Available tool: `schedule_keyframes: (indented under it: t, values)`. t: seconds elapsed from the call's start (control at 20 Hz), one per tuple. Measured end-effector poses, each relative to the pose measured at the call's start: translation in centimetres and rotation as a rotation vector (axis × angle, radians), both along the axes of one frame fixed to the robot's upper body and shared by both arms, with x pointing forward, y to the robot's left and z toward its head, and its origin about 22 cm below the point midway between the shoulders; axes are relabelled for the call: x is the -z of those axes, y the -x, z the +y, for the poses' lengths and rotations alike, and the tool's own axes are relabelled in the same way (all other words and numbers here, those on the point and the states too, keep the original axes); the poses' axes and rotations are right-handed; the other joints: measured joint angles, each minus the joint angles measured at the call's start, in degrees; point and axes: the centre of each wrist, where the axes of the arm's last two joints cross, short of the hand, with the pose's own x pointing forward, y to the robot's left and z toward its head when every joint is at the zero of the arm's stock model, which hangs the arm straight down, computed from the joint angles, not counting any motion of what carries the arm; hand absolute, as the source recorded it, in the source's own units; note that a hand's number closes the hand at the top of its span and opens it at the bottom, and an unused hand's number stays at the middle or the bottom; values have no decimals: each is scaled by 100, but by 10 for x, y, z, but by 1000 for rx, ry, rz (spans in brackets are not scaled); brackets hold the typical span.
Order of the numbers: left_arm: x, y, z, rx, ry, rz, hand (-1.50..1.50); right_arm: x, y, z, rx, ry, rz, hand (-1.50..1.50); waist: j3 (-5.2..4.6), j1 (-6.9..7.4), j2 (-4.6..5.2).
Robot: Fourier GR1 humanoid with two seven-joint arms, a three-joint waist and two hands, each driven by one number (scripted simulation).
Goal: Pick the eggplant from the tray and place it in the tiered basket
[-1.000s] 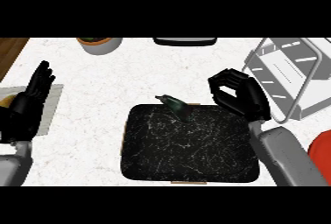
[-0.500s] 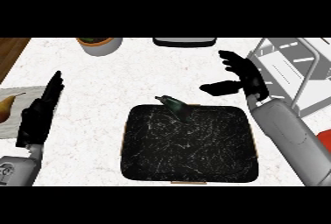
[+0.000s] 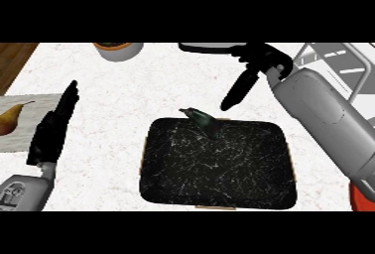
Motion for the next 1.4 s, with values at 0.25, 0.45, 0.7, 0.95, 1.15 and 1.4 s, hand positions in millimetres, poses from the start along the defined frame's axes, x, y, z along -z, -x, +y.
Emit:
schedule_keyframes:
  t: [0.25,0.45,0.7,0.95,1.15,1.4]
  values:
    - [4,-1,-3,6,0,2,0,-14,-20,35,-34,86,82,-150,4,7,10]
    - [3,-6,0,0,-1,-3,0,-8,-31,56,-26,125,143,-150,6,-4,19]
    - [3,-2,0,0,0,2,0,13,-35,77,-26,169,239,-150,9,-18,10]
    - [4,-1,2,-7,2,3,0,28,-34,90,-51,232,295,-150,10,-64,-2]
    - [3,0,1,-14,2,5,0,42,-31,96,-70,273,323,-150,11,-95,-9]
    - [2,-4,3,-19,2,7,0,50,-28,101,-95,302,327,-150,11,-136,-21]
